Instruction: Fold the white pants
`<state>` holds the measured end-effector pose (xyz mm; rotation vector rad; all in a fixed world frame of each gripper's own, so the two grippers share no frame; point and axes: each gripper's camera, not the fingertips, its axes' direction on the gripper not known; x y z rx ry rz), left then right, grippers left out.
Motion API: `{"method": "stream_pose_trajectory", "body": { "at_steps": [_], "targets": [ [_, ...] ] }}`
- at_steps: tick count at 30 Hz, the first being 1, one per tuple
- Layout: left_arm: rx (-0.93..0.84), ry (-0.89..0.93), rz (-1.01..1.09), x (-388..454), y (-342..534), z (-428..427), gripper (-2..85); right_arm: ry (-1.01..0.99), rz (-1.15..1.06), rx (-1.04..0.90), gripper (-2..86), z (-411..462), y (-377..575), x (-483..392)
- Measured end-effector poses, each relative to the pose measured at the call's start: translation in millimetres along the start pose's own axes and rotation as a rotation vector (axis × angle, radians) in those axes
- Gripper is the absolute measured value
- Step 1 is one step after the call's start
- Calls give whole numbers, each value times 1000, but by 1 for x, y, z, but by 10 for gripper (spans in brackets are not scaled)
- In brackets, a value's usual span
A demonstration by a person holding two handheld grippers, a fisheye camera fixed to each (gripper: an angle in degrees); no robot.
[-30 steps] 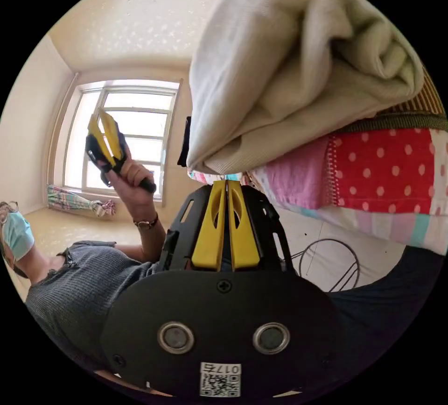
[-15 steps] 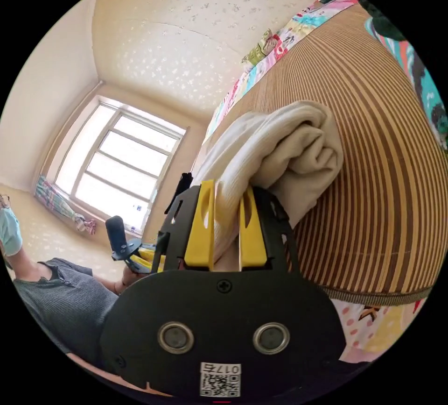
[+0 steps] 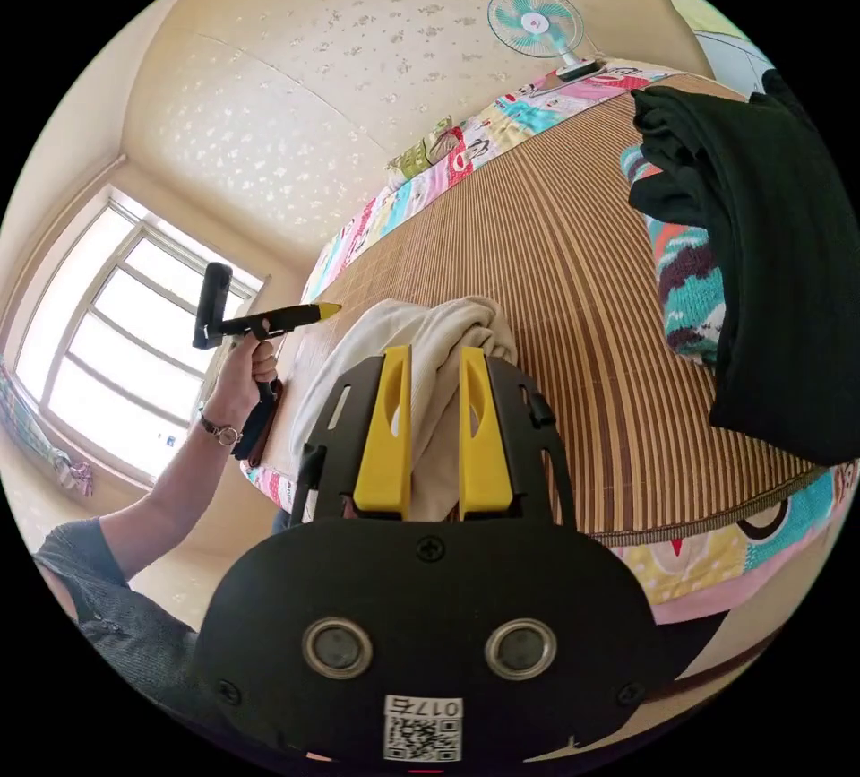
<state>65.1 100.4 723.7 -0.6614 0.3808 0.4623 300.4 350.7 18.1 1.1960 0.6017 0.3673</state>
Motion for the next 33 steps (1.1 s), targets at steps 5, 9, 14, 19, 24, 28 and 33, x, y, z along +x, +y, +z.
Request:
{"method": "stream_pose_trajectory", "body": {
  "at_steps": [5,9,14,19,24,28,33],
  "targets": [
    [-197,-14,-41,-43,-49,81,127,46,-19,-67,81,24,-37,-3],
    [-121,36,104,-52,-40,76,60,48,-101,-219,43,48,-65,-5],
    [298,562,59,-150,4,-10,42,-247,-302,71,21,-15,-53,-7],
    [263,389,-209,-231,14,7,41,318,56,76,8,23,-58,37],
    [420,692,-498,-318,62,37,63,-203,-39,90,16,5,-54,51],
    [522,706,-500,-330,119,6,103,-391,-79,-4,65,-14,-22,23],
    [518,689,-482,-305,223,-12,138,-360,-201,-247,72,26,18,-34]
  ]
}}
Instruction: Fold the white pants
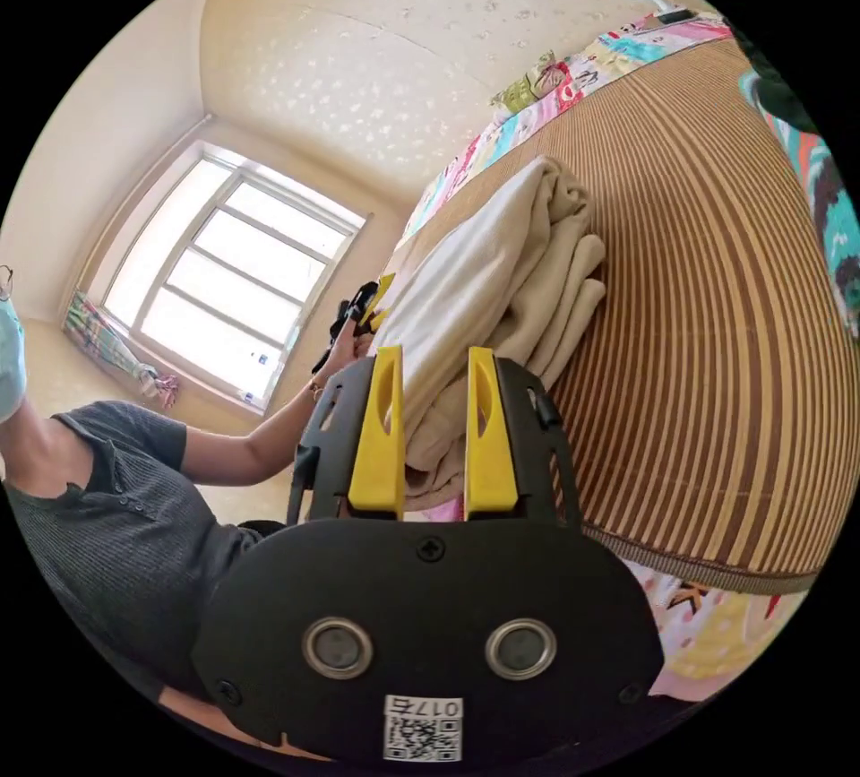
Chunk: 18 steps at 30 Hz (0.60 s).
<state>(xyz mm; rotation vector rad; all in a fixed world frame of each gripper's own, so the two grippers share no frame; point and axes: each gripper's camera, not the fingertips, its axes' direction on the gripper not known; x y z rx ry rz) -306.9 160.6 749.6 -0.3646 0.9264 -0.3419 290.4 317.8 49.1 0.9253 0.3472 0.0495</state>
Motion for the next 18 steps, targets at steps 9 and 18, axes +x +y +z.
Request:
{"method": "stream_pose_trajectory", "body": {
  "at_steps": [9,18],
  "targets": [
    [-290,-220,209,48,49,-5,33,399,-75,1,39,-19,52,-70],
    [14,-66,55,24,13,-59,200,100,196,239,207,-95,30,2]
  ]
}}
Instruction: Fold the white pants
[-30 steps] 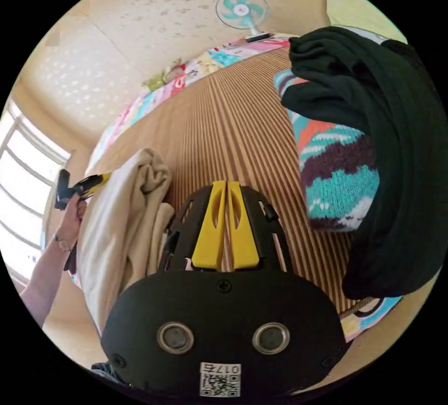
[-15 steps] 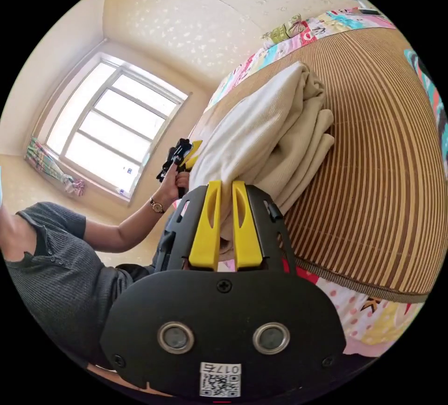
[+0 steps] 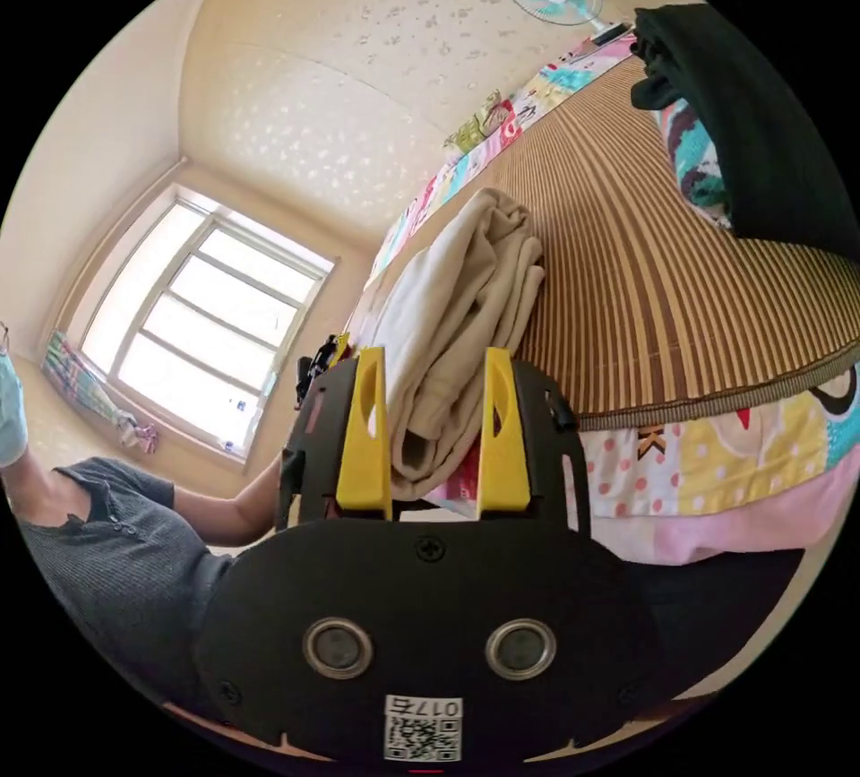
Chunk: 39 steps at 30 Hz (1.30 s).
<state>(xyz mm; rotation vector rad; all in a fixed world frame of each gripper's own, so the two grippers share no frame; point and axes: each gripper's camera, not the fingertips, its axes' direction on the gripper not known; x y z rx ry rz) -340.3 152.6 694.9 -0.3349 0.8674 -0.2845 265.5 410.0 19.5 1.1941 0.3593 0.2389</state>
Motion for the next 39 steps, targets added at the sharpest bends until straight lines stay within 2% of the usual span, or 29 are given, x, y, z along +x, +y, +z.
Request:
{"method": "stream_pose_trajectory", "body": {
  "at_steps": [1,4,6,9,11,13,14,16,20,22,25,27,29,31,32,33,34,35,37,39],
  "targets": [
    [-31,-2,-23,-6,-7,5,206,-32,47,-52,247,12,-16,14],
    [-207,112,-40,-26,-37,42,200,-125,86,-121,262,47,-40,32],
    [-445,276,-125,-29,-42,91,172,-214,83,-176,270,69,-48,30],
    [-450,256,-191,-14,-28,95,151,-299,68,-208,283,84,-47,12],
    [-463,298,-193,-2,-11,89,138,-334,102,-313,244,94,-43,7],
    [-474,354,-210,9,14,83,131,-384,159,-453,164,102,-28,13],
    [-479,378,-229,18,33,79,132,-417,162,-471,157,102,-24,15],
    [-475,375,-239,36,55,71,134,-497,112,-467,132,90,-11,7],
    [-436,440,-193,101,67,78,143,-522,-48,-371,110,46,-22,-28],
    [-442,531,-176,130,57,100,156,-449,-147,-308,106,1,-47,-52],
    [-473,575,-20,209,25,151,165,-294,-321,-233,107,-71,-88,-92],
    [-504,655,124,283,-11,204,168,-235,-354,-172,109,-118,-118,-107],
    [-532,734,183,331,-43,249,183,-190,-309,-123,116,-160,-153,-110],
    [-565,663,239,365,-70,289,194,-22,-167,-140,135,-199,-204,-88],
    [-587,549,253,377,-79,312,197,41,-89,-149,143,-207,-216,-76],
    [-608,439,285,385,-80,330,198,207,86,-133,158,-223,-232,-52],
    [-626,387,303,386,-77,337,196,405,216,-36,159,-239,-236,-43],
    [-675,303,321,385,-63,349,191,494,238,22,160,-244,-234,-47],
    [-723,286,344,375,-29,350,176,753,140,191,101,-232,-224,-79],
    [-746,256,364,347,22,331,137,832,2,211,30,-193,-216,-88]
  ]
}}
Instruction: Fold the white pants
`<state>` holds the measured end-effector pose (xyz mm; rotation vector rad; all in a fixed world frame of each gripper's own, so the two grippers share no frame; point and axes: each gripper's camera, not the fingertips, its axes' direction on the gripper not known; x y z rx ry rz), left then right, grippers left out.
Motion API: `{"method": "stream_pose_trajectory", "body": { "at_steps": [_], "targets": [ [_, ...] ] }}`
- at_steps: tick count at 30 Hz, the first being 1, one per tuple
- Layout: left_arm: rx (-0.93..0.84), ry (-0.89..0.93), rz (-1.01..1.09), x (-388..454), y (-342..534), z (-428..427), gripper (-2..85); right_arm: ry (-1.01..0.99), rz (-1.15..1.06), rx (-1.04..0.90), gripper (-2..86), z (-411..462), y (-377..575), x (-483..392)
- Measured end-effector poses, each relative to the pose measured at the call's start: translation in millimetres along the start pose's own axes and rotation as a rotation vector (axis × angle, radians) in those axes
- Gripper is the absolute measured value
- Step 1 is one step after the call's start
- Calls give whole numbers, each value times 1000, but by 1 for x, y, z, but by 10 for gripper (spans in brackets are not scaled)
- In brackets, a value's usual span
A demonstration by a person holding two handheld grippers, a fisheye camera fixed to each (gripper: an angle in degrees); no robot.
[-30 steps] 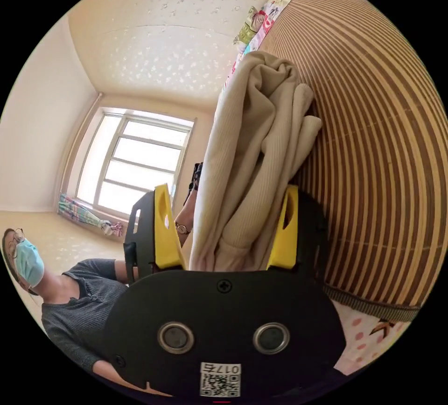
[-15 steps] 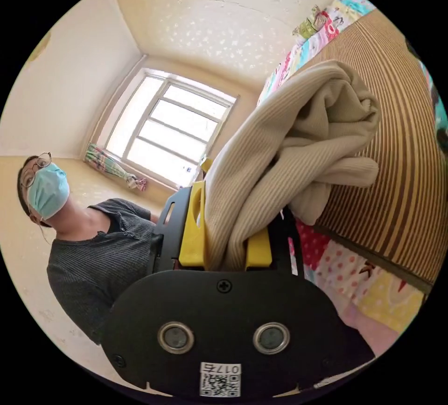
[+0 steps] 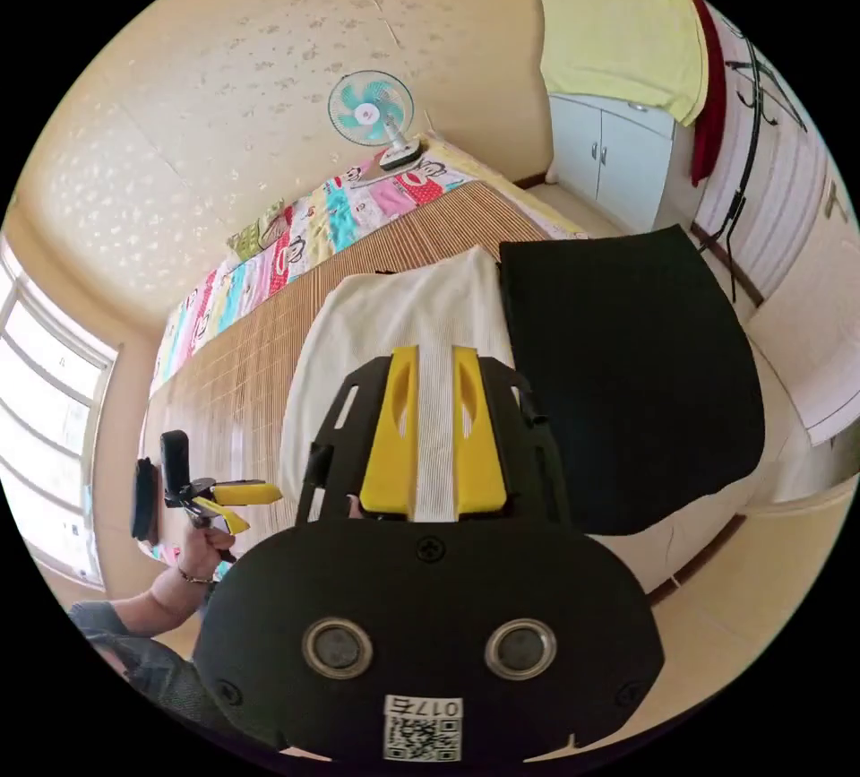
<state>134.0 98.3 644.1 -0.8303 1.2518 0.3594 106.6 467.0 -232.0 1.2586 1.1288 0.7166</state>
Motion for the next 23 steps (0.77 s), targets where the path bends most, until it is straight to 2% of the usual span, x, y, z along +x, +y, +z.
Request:
{"method": "stream_pose_trajectory", "body": {
  "at_steps": [2,3,4,7,9,10,12,13,14,15,16,17,18,20,23],
  "targets": [
    [-17,-62,-40,-9,52,1,116,140,-66,-144,18,59,13,-20],
    [-21,-118,-95,-16,90,-8,107,205,-92,-143,13,85,27,-24],
    [-19,-147,-128,-19,110,-15,102,236,-61,-60,11,86,42,-20],
    [66,-263,-276,-25,210,-77,46,160,-6,30,7,76,56,-7],
    [222,-459,-404,-11,292,-153,9,116,32,-4,6,70,51,-3],
    [267,-546,-438,-5,312,-174,4,74,86,-24,6,61,47,0],
    [420,-881,-586,22,388,-262,7,-45,237,-43,6,41,48,9],
    [455,-937,-631,29,405,-285,10,-179,301,-33,6,27,56,12],
    [521,-1019,-716,43,438,-331,34,-264,305,-6,6,19,61,11],
    [598,-1098,-806,60,470,-380,73,-441,264,71,5,1,76,4],
    [647,-1140,-849,69,487,-404,85,-568,212,132,5,-14,91,-6],
    [759,-1209,-925,90,518,-450,108,-606,198,140,5,-20,98,-11],
    [855,-1249,-962,108,543,-492,132,-647,186,113,5,-27,110,-19],
    [933,-1312,-1001,127,566,-548,155,-689,165,30,5,-31,128,-31],
    [899,-1373,-1029,126,573,-624,165,-770,171,-114,5,-27,160,-34]
  ]
}}
